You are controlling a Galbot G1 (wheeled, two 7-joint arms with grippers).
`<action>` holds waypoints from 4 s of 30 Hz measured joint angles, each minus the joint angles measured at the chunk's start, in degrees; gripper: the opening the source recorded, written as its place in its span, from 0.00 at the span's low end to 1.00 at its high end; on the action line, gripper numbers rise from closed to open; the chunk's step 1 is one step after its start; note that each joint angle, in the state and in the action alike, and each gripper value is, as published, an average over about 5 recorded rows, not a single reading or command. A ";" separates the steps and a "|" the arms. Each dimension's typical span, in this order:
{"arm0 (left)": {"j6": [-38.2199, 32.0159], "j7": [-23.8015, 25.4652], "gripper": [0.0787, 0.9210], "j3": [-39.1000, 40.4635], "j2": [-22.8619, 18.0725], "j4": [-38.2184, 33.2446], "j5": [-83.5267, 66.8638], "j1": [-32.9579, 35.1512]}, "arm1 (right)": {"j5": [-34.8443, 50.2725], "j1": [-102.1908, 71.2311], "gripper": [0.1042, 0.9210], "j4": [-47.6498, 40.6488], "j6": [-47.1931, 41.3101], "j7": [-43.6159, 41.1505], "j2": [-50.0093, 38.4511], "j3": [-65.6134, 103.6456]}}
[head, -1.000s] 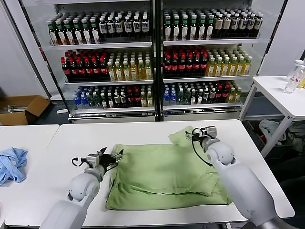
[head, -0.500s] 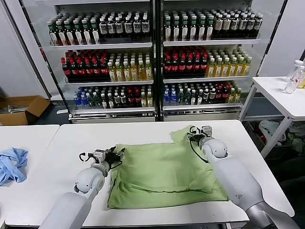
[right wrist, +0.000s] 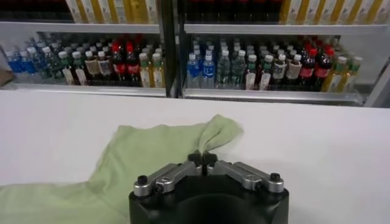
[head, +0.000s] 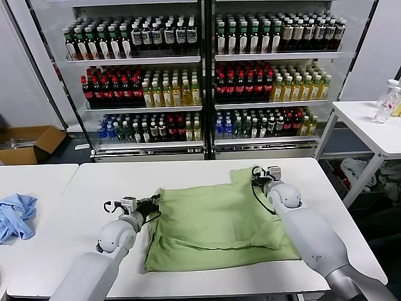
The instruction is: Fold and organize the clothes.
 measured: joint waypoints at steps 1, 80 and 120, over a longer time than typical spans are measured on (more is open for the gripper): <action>-0.30 0.11 0.01 -0.18 0.13 -0.35 -0.38 0.14 | 0.18 -0.27 0.01 0.89 0.01 0.10 -0.25 0.22; -6.85 -6.45 0.03 -16.85 -4.96 -24.30 16.96 34.48 | -9.00 -52.38 0.88 54.57 0.06 3.74 -9.61 31.23; -5.50 -3.68 0.36 -3.09 -9.25 -28.86 0.26 22.51 | -9.63 -51.58 0.88 54.36 0.25 3.30 -8.87 30.70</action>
